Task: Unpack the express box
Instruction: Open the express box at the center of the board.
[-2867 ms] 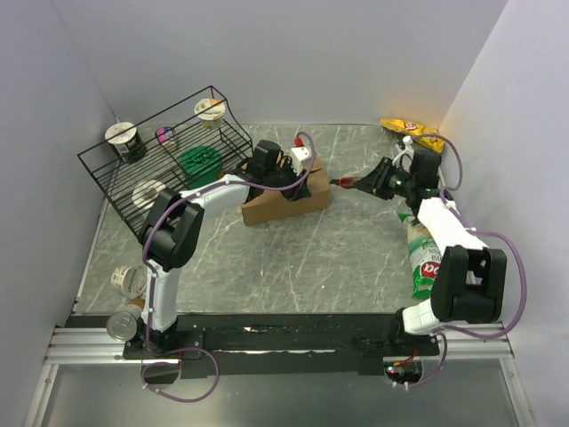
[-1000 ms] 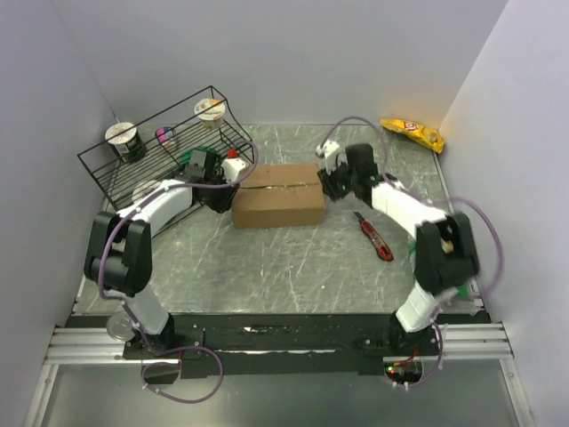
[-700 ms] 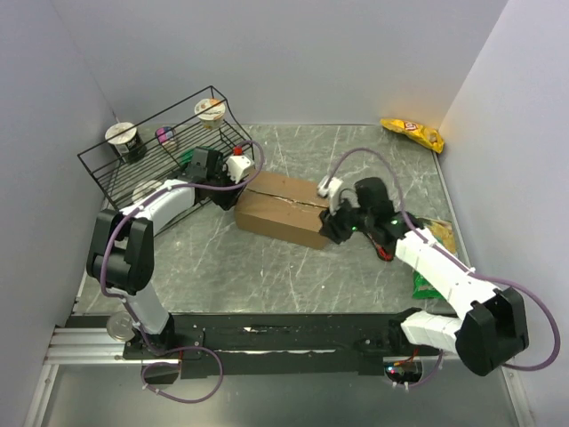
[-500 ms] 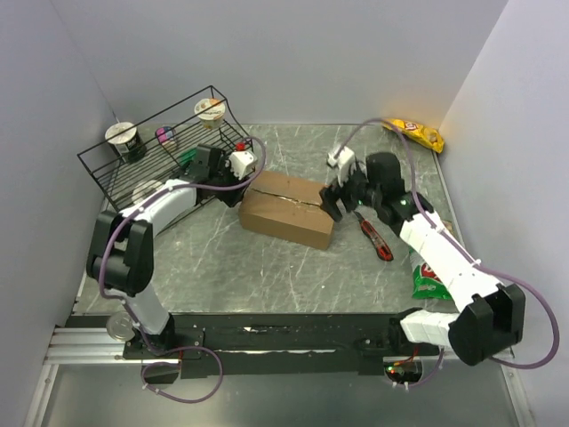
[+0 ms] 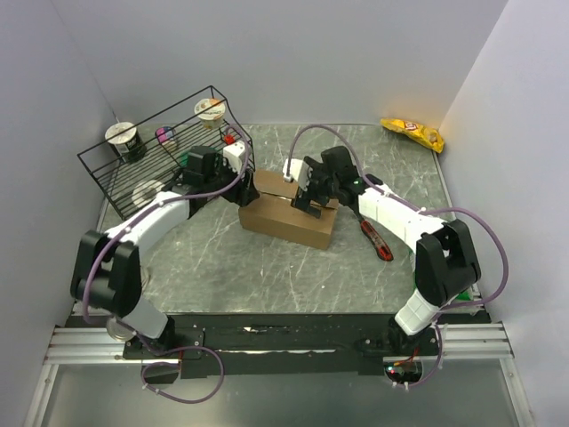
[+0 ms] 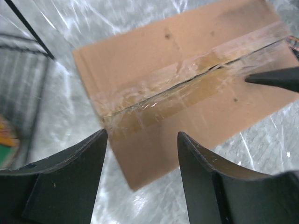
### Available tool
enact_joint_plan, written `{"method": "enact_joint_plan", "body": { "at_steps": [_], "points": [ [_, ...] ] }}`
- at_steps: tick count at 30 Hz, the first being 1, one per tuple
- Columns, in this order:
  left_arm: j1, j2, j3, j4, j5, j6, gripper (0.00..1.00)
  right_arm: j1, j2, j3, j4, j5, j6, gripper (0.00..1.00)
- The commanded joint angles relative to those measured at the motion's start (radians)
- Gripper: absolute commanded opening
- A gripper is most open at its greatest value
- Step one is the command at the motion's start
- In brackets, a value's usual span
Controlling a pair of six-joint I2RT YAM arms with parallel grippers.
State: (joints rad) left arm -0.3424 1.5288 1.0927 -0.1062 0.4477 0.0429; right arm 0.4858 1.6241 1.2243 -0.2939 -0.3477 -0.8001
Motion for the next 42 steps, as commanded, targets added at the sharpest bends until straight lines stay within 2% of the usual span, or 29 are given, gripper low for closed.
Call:
{"method": "enact_joint_plan", "body": {
  "at_steps": [1,6,10,13,14,18,19,20,22,23,26,27,28,30,31,32,34,35,38,40,42],
  "points": [
    [-0.004,0.106,0.024,0.046,0.026,-0.124,0.67,0.011,0.000,-0.029,0.024,0.024,-0.142,1.00],
    [-0.012,0.174,0.012,0.025,0.036,-0.054,0.65,0.010,0.060,-0.069,0.091,0.070,-0.234,1.00],
    [-0.014,0.197,-0.002,-0.018,0.068,0.057,0.62,0.004,0.154,-0.010,0.101,0.122,-0.251,0.99],
    [-0.014,0.211,-0.005,-0.039,0.072,0.112,0.61,-0.001,0.204,0.081,0.032,0.116,-0.229,0.80],
    [-0.014,0.211,-0.005,-0.047,0.071,0.133,0.60,-0.015,0.213,0.121,-0.022,0.095,-0.196,0.66],
    [-0.014,0.205,-0.005,-0.059,0.086,0.178,0.60,-0.065,0.227,0.314,-0.134,0.026,-0.078,0.56],
    [-0.014,0.205,-0.010,-0.058,0.086,0.186,0.59,-0.084,0.226,0.340,-0.167,-0.040,-0.032,0.55],
    [-0.014,0.206,-0.014,-0.056,0.086,0.190,0.59,-0.113,0.230,0.368,-0.181,-0.069,-0.021,0.48],
    [-0.014,0.211,-0.019,-0.055,0.088,0.201,0.59,-0.128,0.246,0.425,-0.188,-0.099,-0.010,0.40],
    [-0.014,0.214,-0.020,-0.053,0.088,0.204,0.59,-0.130,0.267,0.463,-0.198,-0.099,-0.013,0.32],
    [-0.014,0.223,-0.017,-0.053,0.083,0.219,0.59,-0.136,0.287,0.503,-0.186,-0.103,-0.043,0.21],
    [-0.014,0.229,-0.017,-0.055,0.083,0.221,0.58,-0.128,0.301,0.511,-0.186,-0.099,-0.054,0.20],
    [-0.014,0.232,-0.010,-0.058,0.083,0.225,0.58,-0.128,0.303,0.515,-0.191,-0.093,-0.083,0.22],
    [-0.014,0.232,-0.004,-0.062,0.083,0.229,0.58,-0.124,0.271,0.468,-0.166,-0.129,-0.108,0.43],
    [-0.014,0.231,0.002,-0.066,0.088,0.232,0.58,-0.131,0.251,0.442,-0.183,-0.179,-0.185,0.51],
    [-0.014,0.229,0.003,-0.069,0.089,0.232,0.58,-0.133,0.208,0.381,-0.206,-0.239,-0.245,0.65],
    [-0.014,0.229,0.010,-0.073,0.095,0.230,0.58,-0.128,0.160,0.283,-0.160,-0.234,-0.325,0.77],
    [-0.014,0.231,0.012,-0.073,0.103,0.229,0.58,-0.127,0.131,0.205,-0.137,-0.232,-0.350,0.88],
    [-0.014,0.234,0.018,-0.075,0.108,0.224,0.58,-0.112,0.128,0.118,-0.065,-0.176,-0.428,1.00],
    [-0.014,0.235,0.019,-0.078,0.118,0.232,0.58,-0.096,0.154,0.109,0.025,-0.077,-0.427,1.00],
    [-0.014,0.237,0.019,-0.085,0.132,0.236,0.58,-0.095,0.201,0.135,0.051,-0.065,-0.427,1.00]
  ]
}}
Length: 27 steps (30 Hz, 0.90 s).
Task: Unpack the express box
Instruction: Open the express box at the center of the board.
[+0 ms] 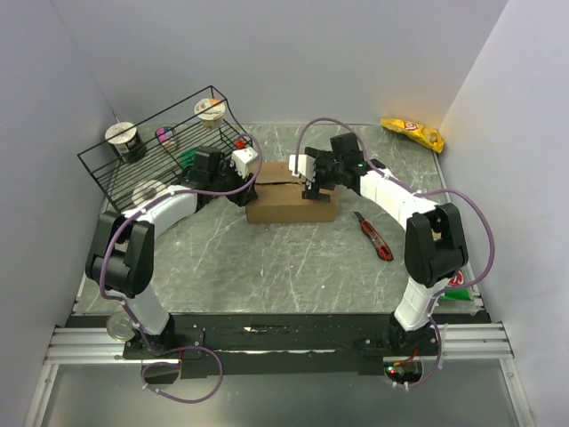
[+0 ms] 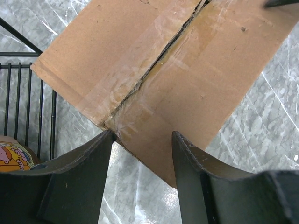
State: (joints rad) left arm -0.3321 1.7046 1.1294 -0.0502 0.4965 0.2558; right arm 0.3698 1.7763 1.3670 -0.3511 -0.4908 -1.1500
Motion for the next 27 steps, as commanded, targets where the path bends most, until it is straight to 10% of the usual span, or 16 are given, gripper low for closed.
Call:
{"method": "enact_joint_plan", "body": {
  "at_steps": [1,6,14,27],
  "points": [
    [-0.024,0.061,-0.019,-0.143,0.086,0.025,0.57,0.024,0.067,0.001,0.139,0.113,-0.082,1.00],
    [-0.024,0.055,-0.025,-0.157,0.109,0.037,0.57,0.035,0.192,0.040,0.231,0.155,-0.158,0.98],
    [-0.024,0.049,-0.026,-0.180,0.105,0.079,0.56,-0.005,0.221,0.210,0.242,0.077,-0.051,0.58],
    [-0.024,0.049,-0.017,-0.226,0.142,0.114,0.55,0.009,0.316,0.168,0.445,-0.083,-0.202,0.68]
  ]
}}
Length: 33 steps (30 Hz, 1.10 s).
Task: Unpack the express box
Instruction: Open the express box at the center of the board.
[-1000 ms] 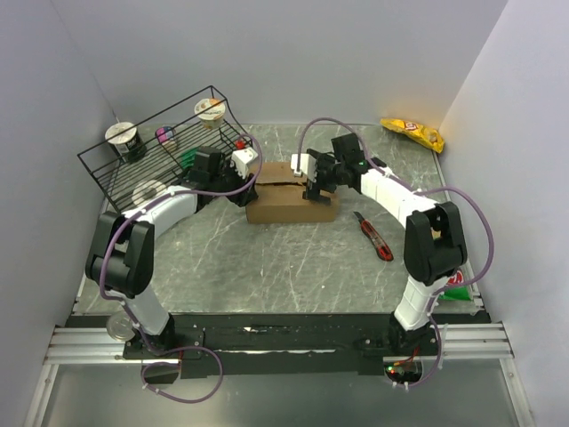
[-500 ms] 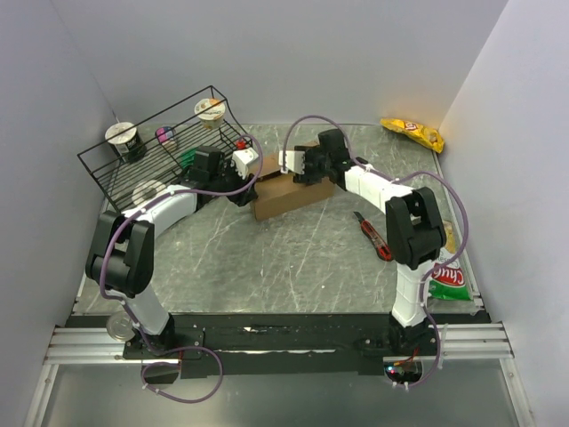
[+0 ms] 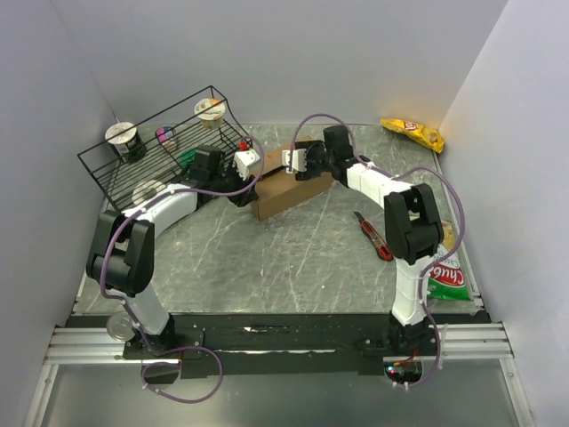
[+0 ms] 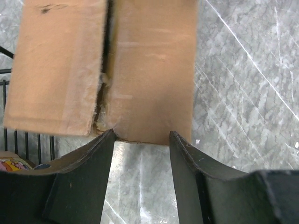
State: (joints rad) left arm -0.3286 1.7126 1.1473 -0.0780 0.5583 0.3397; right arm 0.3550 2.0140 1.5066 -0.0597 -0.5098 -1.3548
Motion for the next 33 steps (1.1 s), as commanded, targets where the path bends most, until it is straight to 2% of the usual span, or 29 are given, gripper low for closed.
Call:
{"method": "enact_joint_plan", "body": {
  "at_steps": [1,2,3,5,6,7,12,16,19,22,23,24,25,26,27,29,30,33],
  "points": [
    [-0.027,0.036,-0.038,-0.207,0.089,0.035,0.55,0.025,0.107,0.061,0.178,-0.061,0.012,0.64],
    [-0.026,0.025,-0.043,-0.215,0.098,0.041,0.55,0.027,0.121,0.076,0.182,-0.059,0.023,0.61],
    [-0.024,0.021,-0.053,-0.233,0.126,0.053,0.55,0.027,0.132,0.093,0.178,-0.061,0.022,0.43],
    [-0.020,0.007,-0.061,-0.244,0.146,0.062,0.55,0.027,0.153,0.139,0.117,-0.082,-0.009,0.25],
    [-0.018,0.002,-0.070,-0.250,0.156,0.067,0.55,0.027,0.152,0.142,0.107,-0.090,-0.016,0.05],
    [-0.018,0.001,-0.073,-0.250,0.163,0.065,0.55,0.027,0.140,0.127,0.106,-0.094,-0.023,0.00],
    [0.002,-0.031,-0.049,-0.267,0.178,0.076,0.55,0.025,0.017,0.032,-0.058,-0.102,0.019,0.00],
    [0.033,-0.105,-0.038,-0.264,0.155,0.070,0.57,0.033,-0.286,-0.297,-0.198,-0.154,0.034,0.00],
    [0.051,-0.155,-0.041,-0.252,0.138,0.062,0.58,0.080,-0.468,-0.449,-0.389,-0.171,0.084,0.00],
    [0.054,-0.201,-0.049,-0.238,0.115,0.056,0.60,0.105,-0.624,-0.520,-0.503,-0.242,0.259,0.00],
    [0.054,-0.212,-0.055,-0.227,0.115,0.045,0.61,0.111,-0.658,-0.534,-0.464,-0.222,0.437,0.00],
    [0.056,-0.222,-0.057,-0.233,0.127,0.048,0.61,0.101,-0.708,-0.548,-0.397,-0.195,0.541,0.00],
    [0.054,-0.238,-0.054,-0.242,0.135,0.050,0.61,0.079,-0.721,-0.539,-0.280,-0.149,0.637,0.00],
    [0.056,-0.248,-0.047,-0.249,0.141,0.051,0.61,0.000,-0.719,-0.513,-0.235,-0.151,0.799,0.02],
    [0.056,-0.258,-0.052,-0.253,0.138,0.044,0.61,-0.032,-0.671,-0.473,-0.209,-0.138,0.868,0.13],
    [0.057,-0.278,-0.063,-0.253,0.117,0.004,0.61,-0.077,-0.591,-0.309,-0.169,0.027,1.004,0.25],
    [0.056,-0.283,-0.067,-0.255,0.071,-0.013,0.60,-0.112,-0.505,-0.204,-0.160,0.074,1.017,0.32],
    [0.057,-0.288,-0.098,-0.252,-0.001,-0.090,0.55,-0.168,-0.340,-0.059,-0.059,0.204,1.014,0.34]
  ]
}}
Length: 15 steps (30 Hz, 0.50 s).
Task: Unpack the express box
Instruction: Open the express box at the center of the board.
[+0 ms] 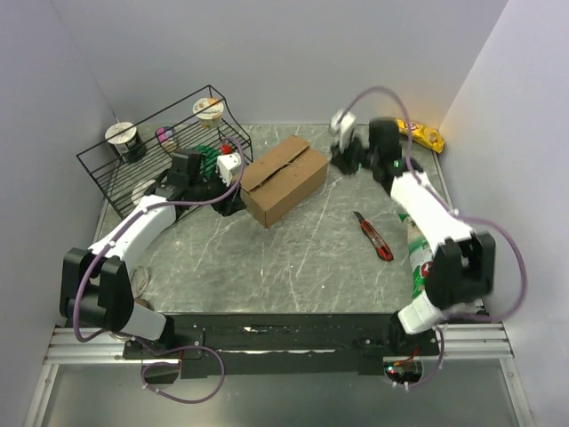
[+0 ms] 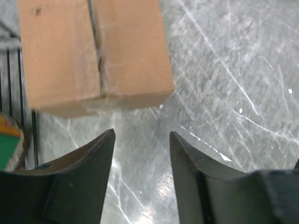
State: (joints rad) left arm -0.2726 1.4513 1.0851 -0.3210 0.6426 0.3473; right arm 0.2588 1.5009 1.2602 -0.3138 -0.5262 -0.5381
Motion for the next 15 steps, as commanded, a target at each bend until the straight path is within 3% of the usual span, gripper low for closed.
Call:
{"method": "enact_joint_plan", "body": {
  "at_steps": [1,4,5,6,9,11,15],
  "points": [
    [0.001,-0.028,-0.043,-0.006,-0.116,-0.106,0.53,-0.078,0.215,0.217,0.220,0.236,0.181,0.34],
    [0.001,-0.017,-0.059,-0.004,-0.174,-0.149,0.33,-0.084,0.390,0.332,0.298,0.305,0.119,0.33],
    [0.003,-0.011,-0.053,-0.012,-0.193,-0.171,0.15,-0.082,0.431,0.359,0.309,0.330,0.084,0.32],
    [0.003,-0.003,-0.051,-0.013,-0.202,-0.177,0.03,-0.078,0.503,0.392,0.367,0.330,0.067,0.32],
    [0.004,0.040,-0.048,-0.007,-0.264,-0.179,0.01,-0.044,0.623,0.427,0.439,0.316,-0.029,0.31],
    [0.003,0.093,-0.024,-0.006,-0.325,-0.159,0.01,-0.027,0.679,0.482,0.392,0.280,-0.057,0.31],
    [0.003,0.188,0.019,0.034,-0.405,-0.105,0.01,-0.029,0.641,0.493,0.253,0.005,-0.048,0.21]
  ]
}}
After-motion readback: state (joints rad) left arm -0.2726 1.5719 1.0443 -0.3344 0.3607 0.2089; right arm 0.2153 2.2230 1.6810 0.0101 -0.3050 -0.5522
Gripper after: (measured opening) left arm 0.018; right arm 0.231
